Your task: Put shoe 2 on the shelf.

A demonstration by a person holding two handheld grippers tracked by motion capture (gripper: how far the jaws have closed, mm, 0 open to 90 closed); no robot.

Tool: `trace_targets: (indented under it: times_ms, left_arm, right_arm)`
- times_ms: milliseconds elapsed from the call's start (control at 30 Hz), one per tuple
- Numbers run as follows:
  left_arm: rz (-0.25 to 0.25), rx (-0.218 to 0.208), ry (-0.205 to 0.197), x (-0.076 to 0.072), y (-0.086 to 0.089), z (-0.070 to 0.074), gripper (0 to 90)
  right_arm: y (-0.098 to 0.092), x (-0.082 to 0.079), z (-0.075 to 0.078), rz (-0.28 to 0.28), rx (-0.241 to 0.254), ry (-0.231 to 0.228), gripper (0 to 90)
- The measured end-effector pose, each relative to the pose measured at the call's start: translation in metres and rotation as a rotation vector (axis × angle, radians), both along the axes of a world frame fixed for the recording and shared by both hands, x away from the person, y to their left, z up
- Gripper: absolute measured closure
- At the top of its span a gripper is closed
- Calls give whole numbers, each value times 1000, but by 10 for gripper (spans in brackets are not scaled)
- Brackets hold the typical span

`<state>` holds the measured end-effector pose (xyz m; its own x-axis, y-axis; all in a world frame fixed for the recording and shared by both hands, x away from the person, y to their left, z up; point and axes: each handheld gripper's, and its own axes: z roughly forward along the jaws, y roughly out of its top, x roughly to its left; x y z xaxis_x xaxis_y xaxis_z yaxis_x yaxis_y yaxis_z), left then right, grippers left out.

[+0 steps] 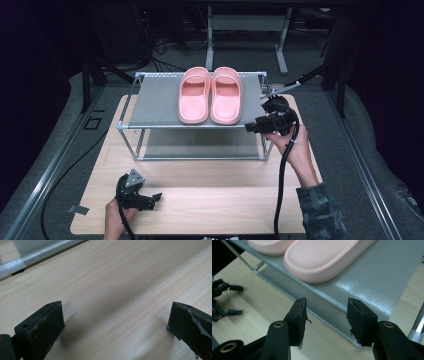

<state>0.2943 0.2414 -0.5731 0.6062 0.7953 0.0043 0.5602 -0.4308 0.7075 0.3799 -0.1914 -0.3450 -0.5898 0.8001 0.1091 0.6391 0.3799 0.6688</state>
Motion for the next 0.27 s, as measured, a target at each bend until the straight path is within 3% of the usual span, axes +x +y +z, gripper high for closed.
trace_targets:
  times_ms: [267]
  left_arm:
    - [0,0,0,0,0,0,2]
  right_arm:
    - [-12,-30,-27,8,-2,-8,325]
